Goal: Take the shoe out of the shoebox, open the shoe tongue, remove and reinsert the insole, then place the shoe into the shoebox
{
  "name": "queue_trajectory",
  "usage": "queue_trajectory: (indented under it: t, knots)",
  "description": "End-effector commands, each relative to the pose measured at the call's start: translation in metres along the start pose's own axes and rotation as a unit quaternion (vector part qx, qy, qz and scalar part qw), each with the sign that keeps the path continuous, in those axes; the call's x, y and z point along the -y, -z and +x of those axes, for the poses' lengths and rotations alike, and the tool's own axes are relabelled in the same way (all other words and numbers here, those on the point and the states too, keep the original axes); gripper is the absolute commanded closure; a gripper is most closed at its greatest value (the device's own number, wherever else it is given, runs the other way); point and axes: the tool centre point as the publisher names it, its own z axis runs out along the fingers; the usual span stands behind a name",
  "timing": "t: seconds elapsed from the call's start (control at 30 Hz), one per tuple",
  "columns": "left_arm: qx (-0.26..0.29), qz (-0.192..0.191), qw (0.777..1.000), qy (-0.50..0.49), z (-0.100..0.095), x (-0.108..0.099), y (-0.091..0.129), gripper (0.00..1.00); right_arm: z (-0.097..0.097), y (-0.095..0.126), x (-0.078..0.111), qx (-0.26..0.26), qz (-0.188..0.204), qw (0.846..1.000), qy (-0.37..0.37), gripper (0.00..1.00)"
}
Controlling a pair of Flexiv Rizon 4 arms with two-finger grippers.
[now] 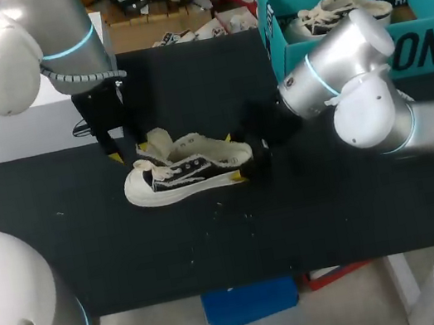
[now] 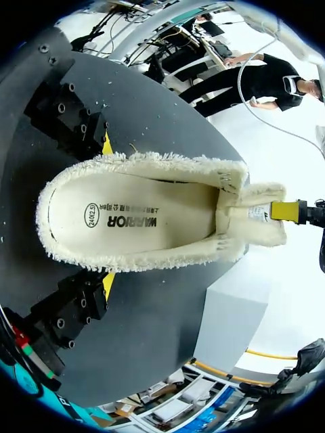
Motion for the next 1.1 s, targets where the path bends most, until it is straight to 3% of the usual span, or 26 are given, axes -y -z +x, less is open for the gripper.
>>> queue_trajectory:
  t: [0.03, 0.27, 0.57, 0.9, 1.03, 1.1]
  knots:
    - [-0.039, -0.02, 0.997, -0.061, -0.013, -0.001, 0.023, 0.0, 0.0, 0.001, 0.0, 0.0, 0.001, 1.0, -0.001, 1.0]
    - [-0.035, -0.034, 0.96, -0.274, -0.026, 0.002, 0.053, 0.0, 0.0, 0.001, 0.0, 0.0, 0.001, 1.0, -0.001, 1.0]
    - [-0.006, -0.028, 0.87, -0.492, -0.033, 0.011, 0.067, 0.0, 0.0, 0.001, 0.0, 0.0, 0.001, 1.0, -0.001, 1.0]
    - [-0.01, 0.002, 0.766, -0.643, 0.002, 0.007, 0.066, 0.0, 0.0, 0.001, 0.0, 0.0, 0.001, 1.0, -0.001, 1.0]
    - [-0.033, 0.007, 0.742, -0.67, 0.02, 0.002, 0.065, 0.0, 0.0, 0.001, 0.0, 0.0, 0.001, 1.0, -0.001, 1.0]
    - [-0.033, 0.007, 0.742, -0.67, 0.02, 0.002, 0.065, 0.0, 0.0, 0.001, 0.0, 0.0, 0.001, 1.0, -0.001, 1.0]
